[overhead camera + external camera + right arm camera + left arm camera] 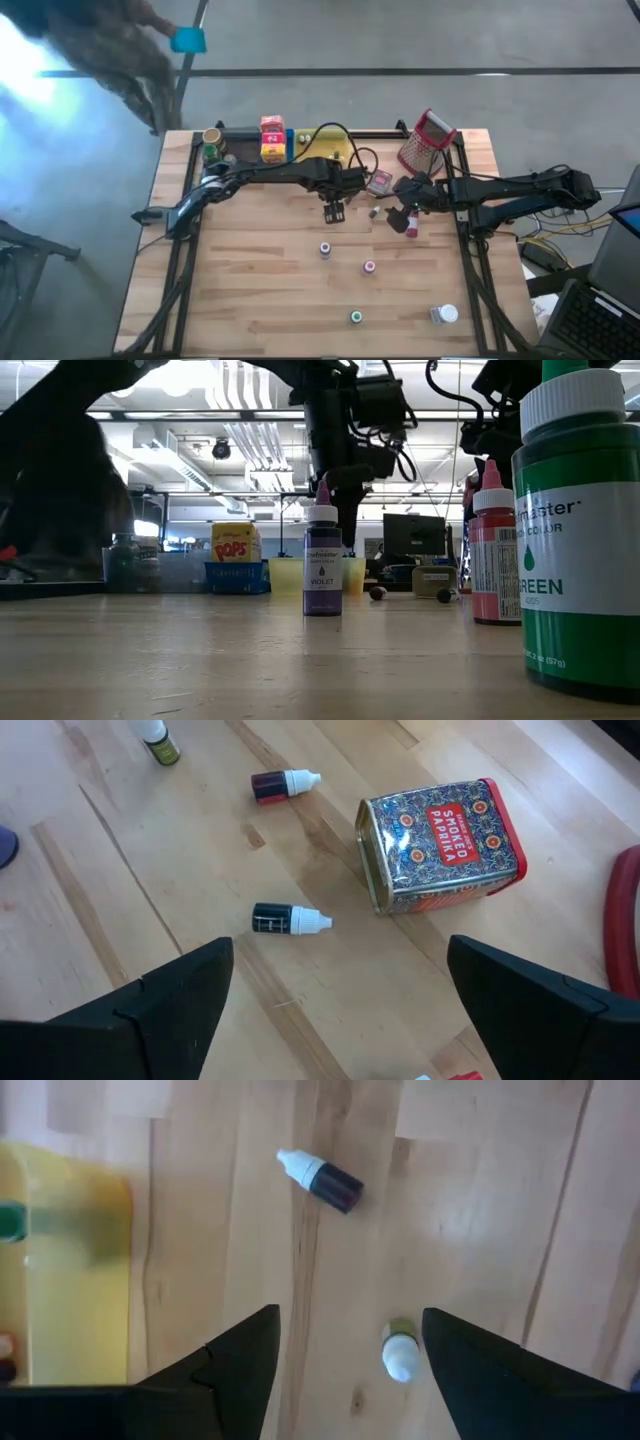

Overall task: Pick & Place Kitchen Items
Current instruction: Put the small light green food coloring bottle into the yellow bin

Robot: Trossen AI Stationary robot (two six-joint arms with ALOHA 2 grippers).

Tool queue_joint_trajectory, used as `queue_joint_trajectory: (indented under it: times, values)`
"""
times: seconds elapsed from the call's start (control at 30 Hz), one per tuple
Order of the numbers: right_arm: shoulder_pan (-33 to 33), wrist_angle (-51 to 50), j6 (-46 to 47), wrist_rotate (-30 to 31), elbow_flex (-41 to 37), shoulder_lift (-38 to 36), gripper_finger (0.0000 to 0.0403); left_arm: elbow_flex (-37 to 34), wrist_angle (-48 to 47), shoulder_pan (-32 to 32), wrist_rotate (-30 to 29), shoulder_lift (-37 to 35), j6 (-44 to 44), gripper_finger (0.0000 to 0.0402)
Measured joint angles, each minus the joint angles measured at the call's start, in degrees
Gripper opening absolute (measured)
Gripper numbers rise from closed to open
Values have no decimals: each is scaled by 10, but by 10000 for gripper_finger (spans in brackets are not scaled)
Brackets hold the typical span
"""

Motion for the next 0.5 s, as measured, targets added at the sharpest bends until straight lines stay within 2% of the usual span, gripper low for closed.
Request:
queue_joint_trajectory:
  times: [0.13,0.23,0.33,0.5]
  values:
    - [0,0,0,0,0,0,364,46,-37,2,11,49,17,250]
    - [0,0,0,0,0,0,360,90,-100,2,32,75,12,250]
    - [0,0,0,0,0,0,353,117,-98,2,31,76,14,250]
    - [0,0,0,0,0,0,339,118,-106,0,30,74,-4,250]
